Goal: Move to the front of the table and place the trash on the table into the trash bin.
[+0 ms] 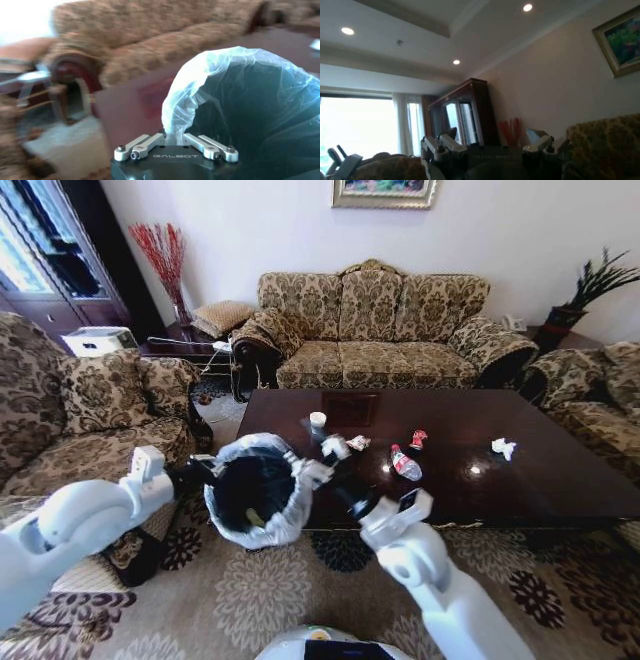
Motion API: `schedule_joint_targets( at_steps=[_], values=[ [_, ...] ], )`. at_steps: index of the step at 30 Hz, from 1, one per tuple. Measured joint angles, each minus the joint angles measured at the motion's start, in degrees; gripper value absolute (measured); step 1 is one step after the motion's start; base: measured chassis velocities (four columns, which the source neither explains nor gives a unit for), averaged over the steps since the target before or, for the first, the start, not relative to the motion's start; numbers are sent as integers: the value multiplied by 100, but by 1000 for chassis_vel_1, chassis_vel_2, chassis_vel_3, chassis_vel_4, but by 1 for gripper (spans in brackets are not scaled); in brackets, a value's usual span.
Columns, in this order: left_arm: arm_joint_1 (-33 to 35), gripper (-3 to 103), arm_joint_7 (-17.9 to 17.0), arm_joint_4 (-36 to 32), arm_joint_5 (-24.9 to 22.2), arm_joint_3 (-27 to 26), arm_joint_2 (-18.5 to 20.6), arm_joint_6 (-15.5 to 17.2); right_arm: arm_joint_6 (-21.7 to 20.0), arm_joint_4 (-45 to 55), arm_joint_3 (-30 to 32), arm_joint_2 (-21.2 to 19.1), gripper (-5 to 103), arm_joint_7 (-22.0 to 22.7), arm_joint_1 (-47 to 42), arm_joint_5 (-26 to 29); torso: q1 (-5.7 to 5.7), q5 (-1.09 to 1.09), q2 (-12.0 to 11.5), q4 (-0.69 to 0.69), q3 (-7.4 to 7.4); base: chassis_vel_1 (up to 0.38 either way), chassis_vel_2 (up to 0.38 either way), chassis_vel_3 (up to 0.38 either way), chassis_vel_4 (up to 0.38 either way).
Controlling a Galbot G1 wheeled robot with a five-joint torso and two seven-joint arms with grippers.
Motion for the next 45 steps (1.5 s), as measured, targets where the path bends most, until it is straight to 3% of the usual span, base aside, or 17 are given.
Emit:
schedule_joint_targets(
  at_steps=[3,9,17,28,31,37,38,40,45],
  values=[
    [-191,2,-160,371,-246,-101,8,-170,-402,-122,542,-179,99,794,-310,-41,0,-1,0,1,0,0,0,0,0],
    [-365,2,-228,423,-456,-258,50,-382,-622,-588,574,-157,100,1072,-378,-159,0,1,0,2,0,0,0,0,0],
    [-289,2,-184,36,-442,-258,-255,-478,-593,-874,430,-17,100,1106,-353,-333,-1,-1,0,3,0,-11,8,15,-13],
    [-312,2,-131,78,-425,-288,-244,-529,-473,-1156,331,52,100,1087,-228,-300,5,0,-1,0,1,-99,114,103,-105],
    [-325,2,-90,124,-418,-289,-224,-529,-347,-1466,296,102,100,1051,-7,-300,6,2,-1,-1,2,-71,53,46,-63],
    [-351,2,-52,184,-415,-278,-164,-529,-620,-2541,164,246,100,1090,823,-241,-4,0,0,5,-1,0,0,0,0],
    [-354,2,-49,186,-417,-262,-146,-529,-638,-3091,69,340,100,1069,1160,-309,-4,-1,0,6,-1,0,0,0,0],
    [-353,2,-53,188,-417,-257,-142,-529,-630,-3258,40,378,100,1064,1255,-327,-4,-2,0,1,-1,0,0,0,0],
    [-352,2,-50,183,-421,-247,-137,-529,-476,-3987,-67,603,100,726,1671,-448,3,1,-1,2,1,0,0,0,0]
  ],
)
